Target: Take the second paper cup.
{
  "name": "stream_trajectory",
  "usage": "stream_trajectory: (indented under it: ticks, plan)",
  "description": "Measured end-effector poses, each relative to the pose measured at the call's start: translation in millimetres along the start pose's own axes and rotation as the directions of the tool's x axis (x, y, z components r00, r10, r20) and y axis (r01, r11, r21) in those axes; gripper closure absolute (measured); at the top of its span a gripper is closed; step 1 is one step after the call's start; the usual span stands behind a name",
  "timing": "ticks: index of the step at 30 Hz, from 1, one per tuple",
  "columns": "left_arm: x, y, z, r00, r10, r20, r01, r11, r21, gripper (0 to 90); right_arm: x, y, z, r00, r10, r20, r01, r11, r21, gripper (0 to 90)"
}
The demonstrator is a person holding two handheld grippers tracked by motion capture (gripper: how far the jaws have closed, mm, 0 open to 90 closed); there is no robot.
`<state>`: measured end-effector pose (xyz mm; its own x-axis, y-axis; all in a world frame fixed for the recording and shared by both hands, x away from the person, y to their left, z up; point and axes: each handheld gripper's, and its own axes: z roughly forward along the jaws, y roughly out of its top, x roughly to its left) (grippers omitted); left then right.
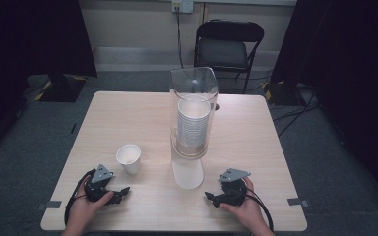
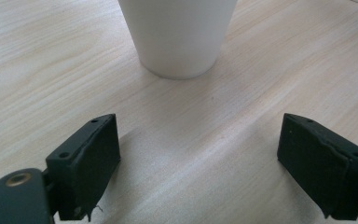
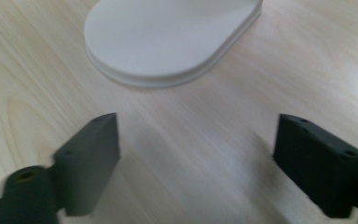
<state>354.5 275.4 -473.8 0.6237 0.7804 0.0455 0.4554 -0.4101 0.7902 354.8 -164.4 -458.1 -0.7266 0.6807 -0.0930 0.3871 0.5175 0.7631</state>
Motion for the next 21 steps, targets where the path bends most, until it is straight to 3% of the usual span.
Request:
stream_trajectory:
  ticks: [8, 21]
  plan:
    - [-0.6, 0.0, 0.5, 1.0, -0.004, 0.003, 0.004, 1.0, -0.003, 11.5, 9.7, 21.3, 1.4, 0.9991, -0.029, -0.029, 0.029, 1.0, 0.001, 14.4]
    - [-0.1, 0.7, 1.0, 0.9999, 0.01, 0.004, -0.01, 0.9999, 0.005, 9.8, 13.3, 54.0, -0.9, 0.9981, -0.026, -0.056, 0.021, 0.996, -0.087, 14.6]
